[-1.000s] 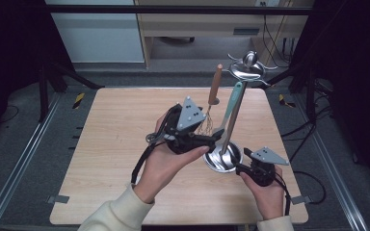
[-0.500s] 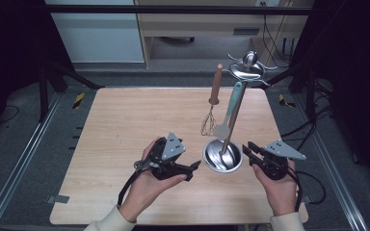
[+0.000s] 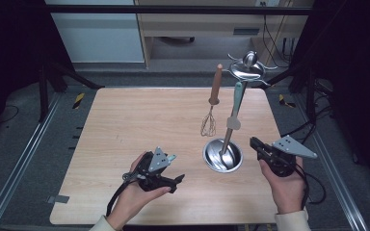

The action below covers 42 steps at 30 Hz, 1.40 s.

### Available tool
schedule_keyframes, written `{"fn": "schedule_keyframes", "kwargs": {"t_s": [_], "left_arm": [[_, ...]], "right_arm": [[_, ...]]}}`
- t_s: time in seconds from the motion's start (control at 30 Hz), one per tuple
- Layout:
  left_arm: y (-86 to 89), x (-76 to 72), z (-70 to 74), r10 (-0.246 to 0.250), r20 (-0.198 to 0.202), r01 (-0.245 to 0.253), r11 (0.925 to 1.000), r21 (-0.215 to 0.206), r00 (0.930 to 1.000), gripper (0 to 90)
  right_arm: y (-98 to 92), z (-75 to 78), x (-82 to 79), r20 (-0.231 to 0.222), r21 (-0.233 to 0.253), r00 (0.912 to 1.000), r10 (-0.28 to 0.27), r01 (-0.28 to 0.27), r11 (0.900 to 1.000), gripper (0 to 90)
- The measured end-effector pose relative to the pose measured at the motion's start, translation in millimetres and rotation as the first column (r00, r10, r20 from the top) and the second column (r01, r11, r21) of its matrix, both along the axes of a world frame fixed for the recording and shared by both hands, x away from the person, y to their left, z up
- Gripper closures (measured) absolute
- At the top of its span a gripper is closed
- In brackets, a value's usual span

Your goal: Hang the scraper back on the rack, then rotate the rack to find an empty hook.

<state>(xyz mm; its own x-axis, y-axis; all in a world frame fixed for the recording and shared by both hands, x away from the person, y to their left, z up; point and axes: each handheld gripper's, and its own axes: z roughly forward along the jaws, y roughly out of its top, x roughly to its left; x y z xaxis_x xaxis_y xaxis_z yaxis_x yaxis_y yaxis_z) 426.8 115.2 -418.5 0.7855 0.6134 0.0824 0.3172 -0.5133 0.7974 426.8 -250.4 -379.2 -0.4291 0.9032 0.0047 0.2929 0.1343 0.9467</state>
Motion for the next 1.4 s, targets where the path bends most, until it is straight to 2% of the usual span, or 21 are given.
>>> {"fn": "schedule_keyframes", "kwargs": {"t_s": [0.1,0.27,0.37,0.43,0.5,0.67,0.83,1.1,1.4], "left_arm": [[8.7,-2.4,-12.5,0.009,0.0,-0.009,0.9999,0.015,1.0,12.0],[22.0,-3.4,-32.7,0.019,-0.021,-0.019,0.9998,0.01,0.9996,10.5],[25.8,-4.3,-39.1,0.007,-0.014,-0.006,0.9992,0.039,0.9999,8.8],[29.0,-6.8,-41.4,0.0,0.012,0.0,0.9983,0.059,0.9999,7.6],[34.0,-9.8,-44.6,0.003,0.023,-0.004,0.9983,0.058,0.9997,7.5],[39.4,-12.8,-55.8,0.015,-0.008,-0.015,0.9984,0.055,0.9999,7.1],[38.1,-17.7,-57.5,0.007,0.003,-0.007,0.9984,0.056,1.0,6.8],[42.3,-20.7,-58.0,0.01,-0.003,-0.01,0.999,0.044,0.9999,6.6],[40.6,-22.4,-57.4,0.004,0.0,-0.004,0.9992,0.04,1.0,6.7]], "right_arm": [[-0.6,12.5,-2.0,0.021,0.01,0.9998,0.003,-0.003,1.0,90.0],[-3.0,40.7,-3.6,0.067,0.033,0.9977,0.013,-0.015,0.999,90.0],[-4.3,58.6,-3.5,0.093,0.041,0.9956,0.015,-0.018,0.999,90.0],[-4.7,69.2,-2.9,0.102,0.042,0.9946,0.017,-0.021,0.999,90.0],[-4.1,78.1,-1.8,0.11,0.034,0.9937,0.022,-0.026,0.999,90.0],[-0.5,95.0,0.7,0.136,0.029,0.9898,0.041,-0.046,0.999,90.0],[1.0,107.4,4.3,0.167,0.057,0.9848,0.049,-0.06,0.997,90.0],[-2.1,127.1,7.2,0.219,0.109,0.9749,0.043,-0.068,0.992,90.0],[-9.5,149.6,8.7,0.263,0.13,0.9642,0.035,-0.071,0.989,90.0]]}}
